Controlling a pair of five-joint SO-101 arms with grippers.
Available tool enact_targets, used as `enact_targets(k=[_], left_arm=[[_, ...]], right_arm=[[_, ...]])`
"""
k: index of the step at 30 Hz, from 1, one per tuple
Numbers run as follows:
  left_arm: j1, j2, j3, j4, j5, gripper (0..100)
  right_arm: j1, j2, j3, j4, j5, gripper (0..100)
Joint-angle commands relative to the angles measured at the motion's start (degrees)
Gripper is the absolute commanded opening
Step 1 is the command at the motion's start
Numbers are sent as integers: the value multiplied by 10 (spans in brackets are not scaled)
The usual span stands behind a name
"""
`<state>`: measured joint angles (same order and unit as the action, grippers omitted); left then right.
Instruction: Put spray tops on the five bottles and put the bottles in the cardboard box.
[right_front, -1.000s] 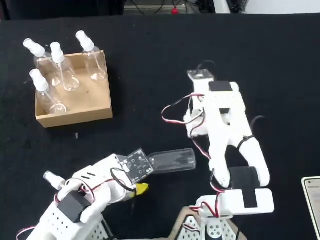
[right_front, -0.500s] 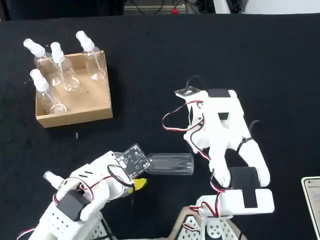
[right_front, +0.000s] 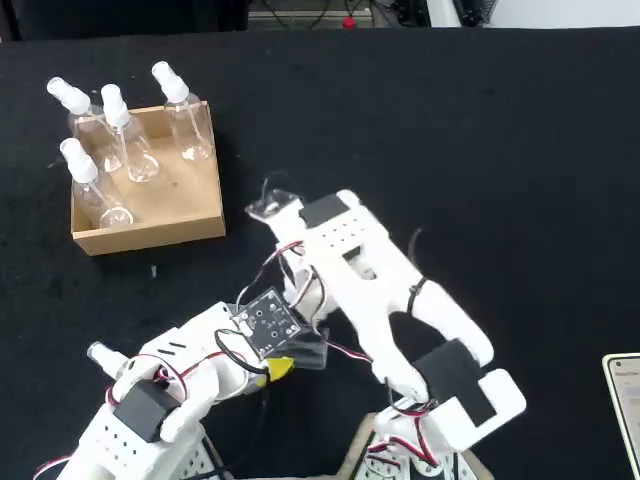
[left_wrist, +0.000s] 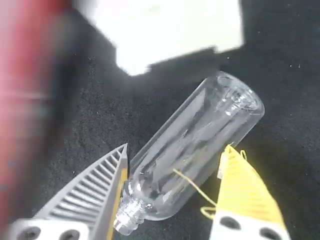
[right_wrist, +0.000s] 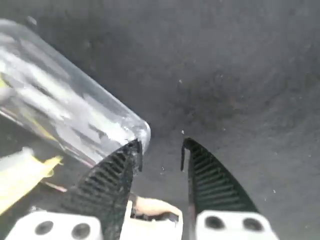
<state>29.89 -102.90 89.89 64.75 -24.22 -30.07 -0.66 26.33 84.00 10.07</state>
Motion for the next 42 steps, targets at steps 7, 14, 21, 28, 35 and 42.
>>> enact_targets(k=[7, 14, 21, 28, 35, 42], left_arm=[[-76, -2, -62, -11, 15, 281], [-164, 5, -133, 8, 86, 281], [-251, 146, -175, 38, 40, 282], [-255, 430, -351, 133, 40, 282], [-255, 636, -440, 195, -35, 281], [-261, 685, -374, 98, -97, 281]], right_arm=[[120, -3, -54, -3, -12, 134], [205, -7, -14, -97, -18, 134], [207, -131, 124, -185, -13, 134], [207, -235, 218, -258, -18, 132], [207, -220, 225, -268, -18, 133], [207, -186, 223, -293, -18, 134]])
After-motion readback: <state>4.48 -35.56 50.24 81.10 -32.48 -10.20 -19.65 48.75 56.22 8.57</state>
